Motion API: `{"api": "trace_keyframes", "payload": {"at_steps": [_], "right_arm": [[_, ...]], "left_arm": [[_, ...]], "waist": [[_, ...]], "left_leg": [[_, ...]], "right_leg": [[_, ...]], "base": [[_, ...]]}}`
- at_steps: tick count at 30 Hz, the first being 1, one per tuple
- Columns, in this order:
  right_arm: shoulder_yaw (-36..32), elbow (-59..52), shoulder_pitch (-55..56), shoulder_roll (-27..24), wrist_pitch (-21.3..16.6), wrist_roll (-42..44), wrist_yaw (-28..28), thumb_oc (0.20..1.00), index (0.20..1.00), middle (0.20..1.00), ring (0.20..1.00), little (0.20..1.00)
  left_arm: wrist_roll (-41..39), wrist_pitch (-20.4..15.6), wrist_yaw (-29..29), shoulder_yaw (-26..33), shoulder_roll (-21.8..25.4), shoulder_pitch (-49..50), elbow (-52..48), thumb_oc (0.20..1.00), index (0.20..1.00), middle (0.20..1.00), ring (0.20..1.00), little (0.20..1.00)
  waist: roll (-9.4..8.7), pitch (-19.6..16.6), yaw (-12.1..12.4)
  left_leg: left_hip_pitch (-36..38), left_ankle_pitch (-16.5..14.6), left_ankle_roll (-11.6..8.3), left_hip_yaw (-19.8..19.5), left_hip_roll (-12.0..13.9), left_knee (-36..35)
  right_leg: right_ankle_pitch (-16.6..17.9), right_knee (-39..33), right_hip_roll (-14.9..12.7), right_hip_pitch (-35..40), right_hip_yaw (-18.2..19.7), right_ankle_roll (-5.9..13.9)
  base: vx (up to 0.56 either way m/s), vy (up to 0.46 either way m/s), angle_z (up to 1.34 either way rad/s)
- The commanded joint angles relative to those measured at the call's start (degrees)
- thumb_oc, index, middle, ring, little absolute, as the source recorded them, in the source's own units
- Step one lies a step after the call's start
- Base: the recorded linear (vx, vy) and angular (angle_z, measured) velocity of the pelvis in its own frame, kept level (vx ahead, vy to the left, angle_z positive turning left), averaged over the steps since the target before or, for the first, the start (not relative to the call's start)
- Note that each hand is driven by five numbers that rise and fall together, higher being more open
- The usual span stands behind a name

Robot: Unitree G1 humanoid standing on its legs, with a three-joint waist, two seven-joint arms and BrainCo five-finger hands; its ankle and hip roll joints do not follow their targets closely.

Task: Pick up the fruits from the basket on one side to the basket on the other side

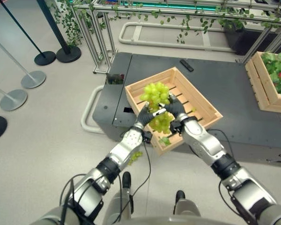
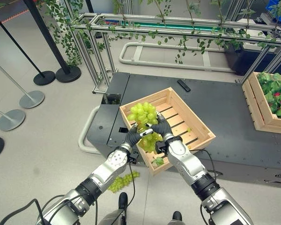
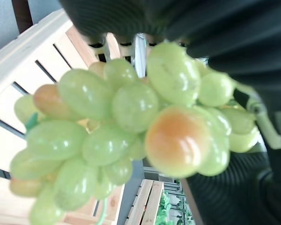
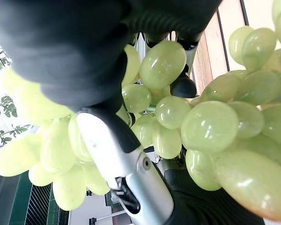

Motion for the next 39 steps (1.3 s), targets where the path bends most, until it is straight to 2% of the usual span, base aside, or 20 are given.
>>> {"api": "trace_keyframes", "payload": {"at_steps": [1, 10, 12, 14, 22, 26, 30, 39], "right_arm": [[9.21, -10.17, -7.22, 8.19, -6.09, 3.00, 4.86, 0.200, 0.200, 0.200, 0.200, 0.200], [10.41, -9.57, -9.42, 7.55, -7.11, 3.79, 5.77, 0.200, 0.200, 0.200, 0.200, 0.200], [10.42, -9.70, -10.21, 6.48, -7.03, 4.22, 7.08, 0.200, 0.200, 0.200, 0.200, 0.200], [10.12, -9.89, -10.33, 5.59, -6.73, 4.41, 8.00, 0.200, 0.200, 0.200, 0.200, 0.200], [9.25, -9.79, -10.08, 3.91, -6.61, 3.89, 10.22, 0.200, 0.200, 0.200, 0.200, 0.200], [8.88, -9.90, -9.64, 3.96, -6.52, 3.93, 10.58, 0.200, 0.200, 0.200, 0.200, 0.200], [8.49, -10.12, -9.52, 3.53, -6.64, 3.22, 10.55, 0.200, 0.200, 0.200, 0.200, 0.200], [7.56, -10.37, -8.99, 3.04, -6.68, 2.53, 11.15, 0.200, 0.200, 0.200, 0.200, 0.200]], "left_arm": [[1.88, 1.75, 3.83, -0.17, -4.66, -8.16, 7.96, 1.000, 1.000, 1.000, 1.000, 1.000], [15.79, 3.11, 5.57, -3.43, -2.76, -11.53, 7.76, 1.000, 1.000, 1.000, 1.000, 1.000], [19.39, 2.80, 3.79, -4.49, -1.29, -13.04, 7.23, 1.000, 1.000, 1.000, 1.000, 1.000], [18.54, 2.09, 2.03, -4.02, 0.27, -12.59, 5.96, 1.000, 1.000, 1.000, 1.000, 1.000], [24.08, 1.82, -0.36, -4.74, 5.35, -13.41, 4.85, 1.000, 1.000, 1.000, 1.000, 1.000], [24.52, 1.75, 0.37, -3.78, 6.11, -13.54, 4.34, 1.000, 1.000, 1.000, 1.000, 1.000], [28.43, 2.06, 1.21, -3.70, 7.64, -14.34, 2.03, 1.000, 1.000, 1.000, 1.000, 1.000], [29.99, 1.64, -0.01, -3.02, 9.43, -13.76, 0.10, 1.000, 1.000, 1.000, 1.000, 1.000]], "waist": [[-2.06, -1.41, -1.06], [-2.18, -1.77, -1.26], [-1.90, -1.89, -1.47], [-1.72, -2.04, -1.53], [-1.06, -2.62, -1.61], [-0.88, -2.75, -1.55], [-0.73, -2.65, -1.39], [-0.61, -2.69, -1.26]], "left_leg": [[-1.43, -8.52, -2.31, -0.82, 0.32, 5.34], [-1.13, -8.82, -2.40, -0.69, 0.62, 5.79], [-0.77, -8.94, -2.45, -0.54, 0.73, 5.73], [-0.51, -9.03, -2.50, -0.45, 0.75, 5.61], [-0.30, -9.37, -2.50, -0.38, 0.64, 5.98], [-0.15, -9.42, -2.48, -0.43, 0.41, 5.95], [-0.28, -9.51, -2.43, -0.58, 0.27, 6.25], [-0.30, -9.64, -2.33, -0.43, 0.13, 6.34]], "right_leg": [[-5.84, 1.30, -0.37, 1.53, -2.71, -1.34], [-6.32, 1.63, -0.14, 2.02, -2.55, -1.45], [-6.48, 1.69, -0.15, 2.24, -2.51, -1.40], [-6.52, 1.53, -0.19, 2.52, -2.57, -1.33], [-6.65, 1.43, -0.40, 3.04, -2.93, -1.22], [-6.72, 1.28, -0.46, 3.54, -3.24, -1.24], [-6.83, 1.45, -0.57, 3.52, -3.36, -1.28], [-6.81, 1.31, -0.70, 3.68, -3.54, -1.26]], "base": [[0.01, -0.003, -0.05], [0.00, -0.004, -0.02], [0.00, 0.000, 0.00], [0.00, 0.000, 0.00], [0.00, 0.000, 0.00], [0.00, 0.000, 0.00], [0.00, 0.000, 0.00], [0.00, 0.000, 0.00]]}}
